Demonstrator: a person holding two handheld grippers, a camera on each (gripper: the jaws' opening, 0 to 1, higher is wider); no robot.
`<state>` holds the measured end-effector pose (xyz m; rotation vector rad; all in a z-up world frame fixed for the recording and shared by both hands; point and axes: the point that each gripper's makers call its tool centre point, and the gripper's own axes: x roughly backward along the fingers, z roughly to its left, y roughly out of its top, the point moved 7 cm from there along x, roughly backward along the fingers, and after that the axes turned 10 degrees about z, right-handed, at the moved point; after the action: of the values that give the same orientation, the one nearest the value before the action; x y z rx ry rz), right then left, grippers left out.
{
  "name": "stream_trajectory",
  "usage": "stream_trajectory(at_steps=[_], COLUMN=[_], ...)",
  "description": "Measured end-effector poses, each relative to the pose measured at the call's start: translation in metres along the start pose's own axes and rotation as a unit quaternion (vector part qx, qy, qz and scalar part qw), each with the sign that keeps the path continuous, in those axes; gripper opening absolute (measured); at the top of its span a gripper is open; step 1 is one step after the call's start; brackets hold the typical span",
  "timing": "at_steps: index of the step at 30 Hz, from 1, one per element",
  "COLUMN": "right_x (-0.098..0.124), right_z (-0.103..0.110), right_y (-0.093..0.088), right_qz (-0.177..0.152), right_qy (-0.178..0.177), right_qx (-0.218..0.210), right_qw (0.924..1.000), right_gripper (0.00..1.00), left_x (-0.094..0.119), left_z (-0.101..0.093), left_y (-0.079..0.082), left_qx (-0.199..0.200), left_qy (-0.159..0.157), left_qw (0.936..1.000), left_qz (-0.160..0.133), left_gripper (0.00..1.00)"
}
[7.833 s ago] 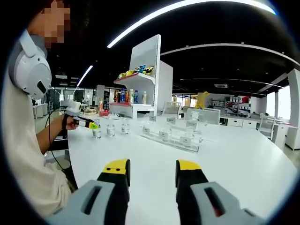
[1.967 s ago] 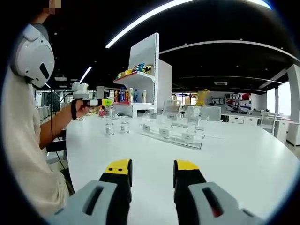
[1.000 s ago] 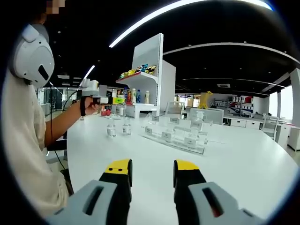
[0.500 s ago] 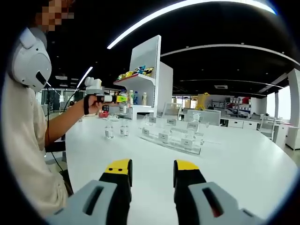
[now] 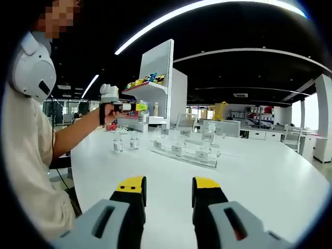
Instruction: Identify the label on the chemical reagent bottle, grasp the chemical reagent bottle, and place it in the designated position on the reagent rack
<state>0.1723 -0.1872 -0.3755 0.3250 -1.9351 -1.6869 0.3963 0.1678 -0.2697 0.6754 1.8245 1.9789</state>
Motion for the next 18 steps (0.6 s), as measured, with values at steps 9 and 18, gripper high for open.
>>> stream_trajectory(at_steps=[9,18], right_x=[0.003,0.005], right_z=[-0.002,-0.002], right_y=[-0.001,-0.003], right_qz=[-0.002,-0.003], right_qy=[-0.004,-0.004], right_qx=[-0.002,-0.007], right_qw=[1.0000,1.0000], right_gripper=[0.35,0.35], left_x=[-0.017,-0.036], left_z=[0.002,0.003], left_y=[0.000,0.001], left_qx=[0.002,0.005], left_qy=[0.004,0.009], left_qw=[1.0000,0.9999], left_qz=[-0.006,-0.001], left_gripper=[0.19,0.19])
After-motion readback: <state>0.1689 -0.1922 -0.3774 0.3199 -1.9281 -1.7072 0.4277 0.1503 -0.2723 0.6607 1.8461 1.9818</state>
